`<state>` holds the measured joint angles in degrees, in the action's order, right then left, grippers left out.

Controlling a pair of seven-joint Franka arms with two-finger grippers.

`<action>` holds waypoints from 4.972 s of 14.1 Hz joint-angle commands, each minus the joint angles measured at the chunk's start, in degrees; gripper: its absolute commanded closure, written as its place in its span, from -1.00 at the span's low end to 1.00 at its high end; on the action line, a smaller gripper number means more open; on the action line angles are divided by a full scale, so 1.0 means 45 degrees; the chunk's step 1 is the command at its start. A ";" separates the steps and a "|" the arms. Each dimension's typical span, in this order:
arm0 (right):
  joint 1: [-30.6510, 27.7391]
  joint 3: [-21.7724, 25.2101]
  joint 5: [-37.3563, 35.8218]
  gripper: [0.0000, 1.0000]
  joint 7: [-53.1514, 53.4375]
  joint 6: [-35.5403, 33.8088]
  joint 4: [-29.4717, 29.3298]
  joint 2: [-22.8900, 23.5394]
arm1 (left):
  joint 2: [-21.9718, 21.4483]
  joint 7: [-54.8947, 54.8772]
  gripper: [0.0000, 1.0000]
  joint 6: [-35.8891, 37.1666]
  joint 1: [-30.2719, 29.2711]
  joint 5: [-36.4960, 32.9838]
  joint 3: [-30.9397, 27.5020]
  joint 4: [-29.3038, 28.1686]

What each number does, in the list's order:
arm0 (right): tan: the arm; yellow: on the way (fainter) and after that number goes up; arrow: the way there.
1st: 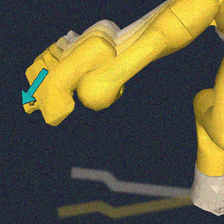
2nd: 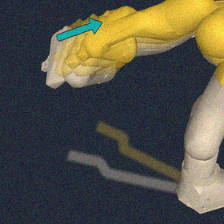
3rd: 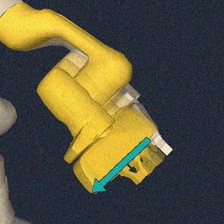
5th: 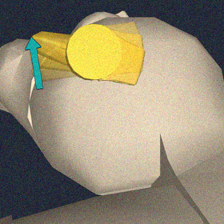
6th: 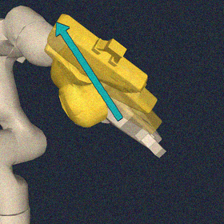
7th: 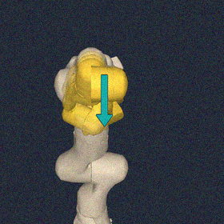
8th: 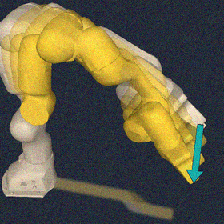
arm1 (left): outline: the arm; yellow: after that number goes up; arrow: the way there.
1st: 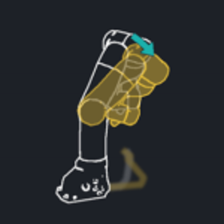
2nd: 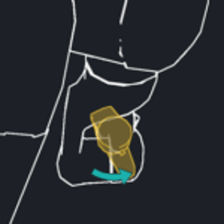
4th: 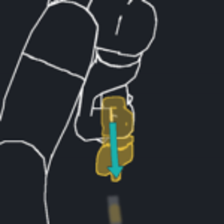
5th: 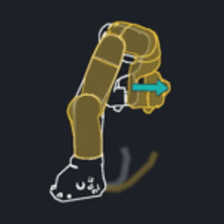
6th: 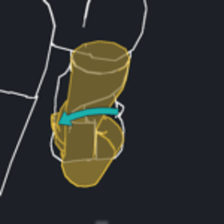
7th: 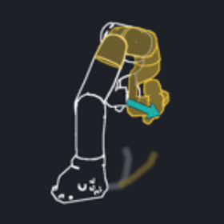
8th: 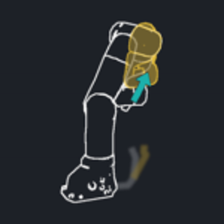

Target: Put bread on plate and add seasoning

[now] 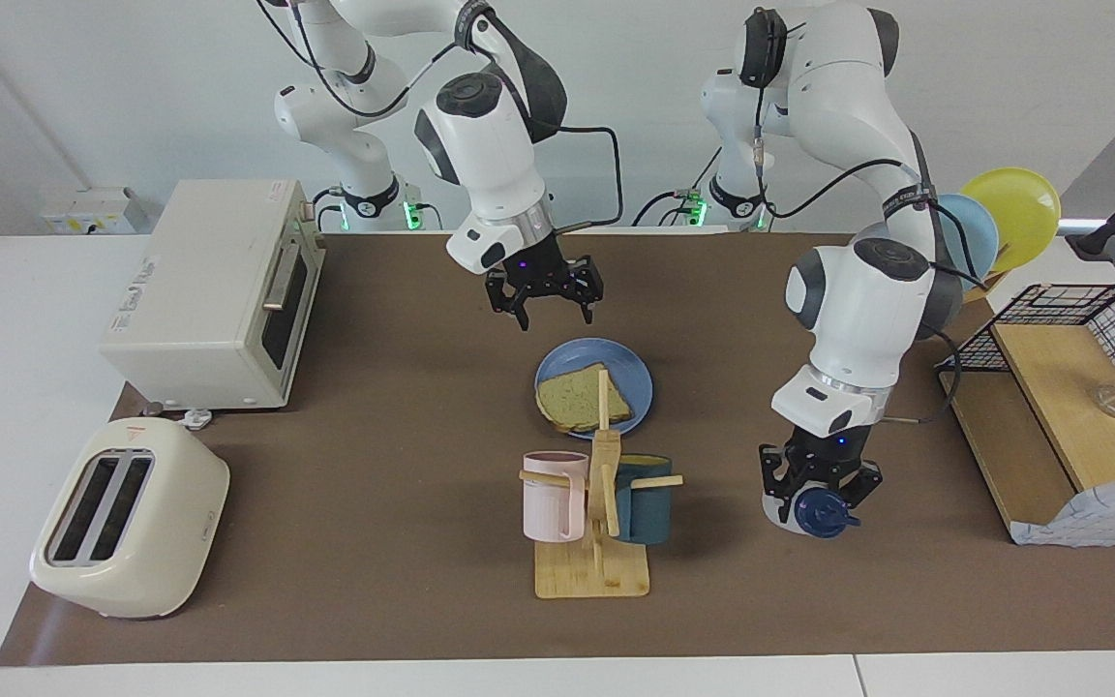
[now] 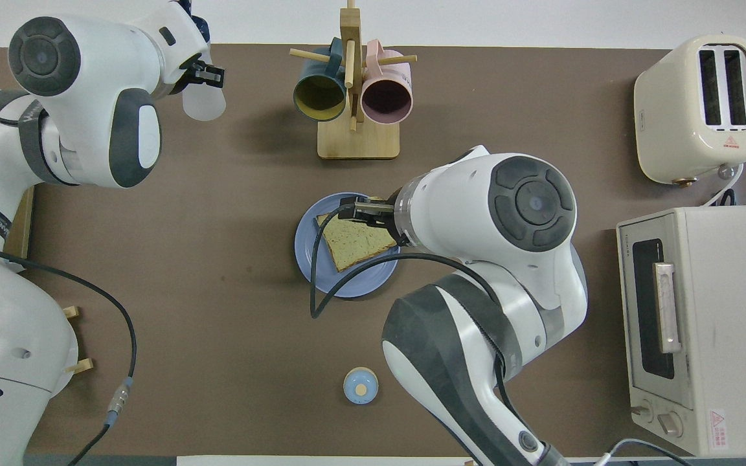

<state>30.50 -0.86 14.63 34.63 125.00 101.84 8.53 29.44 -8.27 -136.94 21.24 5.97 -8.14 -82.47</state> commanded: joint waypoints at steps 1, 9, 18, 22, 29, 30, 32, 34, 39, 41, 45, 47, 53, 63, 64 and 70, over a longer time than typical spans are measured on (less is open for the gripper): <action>-0.0370 -0.0023 0.1374 -1.00 -0.0137 -0.0413 -0.0522 0.0291 | -0.0740 -0.0893 1.00 0.0975 -0.0111 0.0215 0.0421 -0.0208; -0.0879 -0.0004 0.4284 -0.91 0.0681 -0.0728 -0.0855 -0.0118 | -0.1893 -0.4212 1.00 0.3356 -0.0150 0.0860 0.0481 -0.0559; -0.0861 -0.0043 0.6378 -0.85 0.4411 -0.0435 -0.2570 0.0271 | -0.4194 -0.7709 1.00 0.6034 0.0045 0.1484 0.0481 -0.2117; -0.0646 -0.0121 0.7062 -0.80 0.6305 0.0442 -0.3801 0.1343 | -0.5935 -0.8705 1.00 0.6385 0.1000 0.1642 0.0462 -0.4072; 0.0058 -0.0140 0.4953 -0.40 0.6758 0.0057 -0.4605 0.1834 | -0.6796 -1.0073 1.00 0.7871 0.1549 0.1642 0.0462 -0.4446; 0.0077 -0.0160 0.4933 -0.35 0.6758 -0.0236 -0.4624 0.1834 | -0.6796 -1.0114 1.00 0.7872 0.1704 0.1642 0.0442 -0.4446; 0.0077 -0.0160 0.5010 -0.31 0.6874 -0.0569 -0.5012 0.1912 | -0.6855 -1.0405 1.00 0.7853 0.1784 0.1642 0.0442 -0.4679; 0.0136 -0.0160 0.4972 -0.26 0.7186 -0.1718 -0.5676 0.2068 | -0.6952 -1.0642 1.00 0.7833 0.1784 0.1642 0.0442 -0.4855; 0.0175 -0.0160 0.4291 -0.22 0.7168 -0.2524 -0.6148 0.2205 | -0.7031 -1.0914 1.00 0.7891 0.1745 0.1642 0.0442 -0.4915; 0.0253 -0.0160 0.3996 -0.17 0.7090 -0.2350 -0.6089 0.2205 | -0.7031 -1.0935 1.00 0.7930 0.1744 0.1642 0.0442 -0.4915; 0.0487 -0.0160 0.3976 -0.03 0.7090 -0.1647 -0.5856 0.2225 | -0.7089 -1.0915 1.00 0.7892 0.1745 0.1720 0.0442 -0.5032; 0.0507 -0.0160 0.3995 0.01 0.7090 -0.1412 -0.5660 0.2205 | -0.7109 -1.0935 1.00 0.7891 0.1745 0.1739 0.0442 -0.5091; 0.0488 -0.0160 0.4034 0.56 0.7090 -0.1411 -0.5581 0.2166 | -0.7128 -1.0974 1.00 0.7872 0.1706 0.1914 0.0442 -0.5110; 0.0156 -0.0063 0.5496 1.00 0.7324 -0.1411 -0.5738 0.2166 | -0.7128 -1.0974 1.00 0.7852 0.1686 0.1934 0.0442 -0.5110; 0.0059 -0.0062 0.5634 1.00 0.7382 -0.1392 -0.5738 0.2147 | -0.7128 -1.0993 1.00 0.7852 0.1686 0.1934 0.0442 -0.5110; -0.0332 -0.0023 0.6065 1.00 0.7656 -0.1159 -0.5718 0.1932 | -0.7128 -1.1013 1.00 0.7872 0.1686 0.1934 0.0442 -0.5130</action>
<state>31.01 -0.94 40.56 67.61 117.03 76.69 18.39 -1.22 -56.53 -102.66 28.74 14.33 -6.23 -102.83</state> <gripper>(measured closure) 0.855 0.590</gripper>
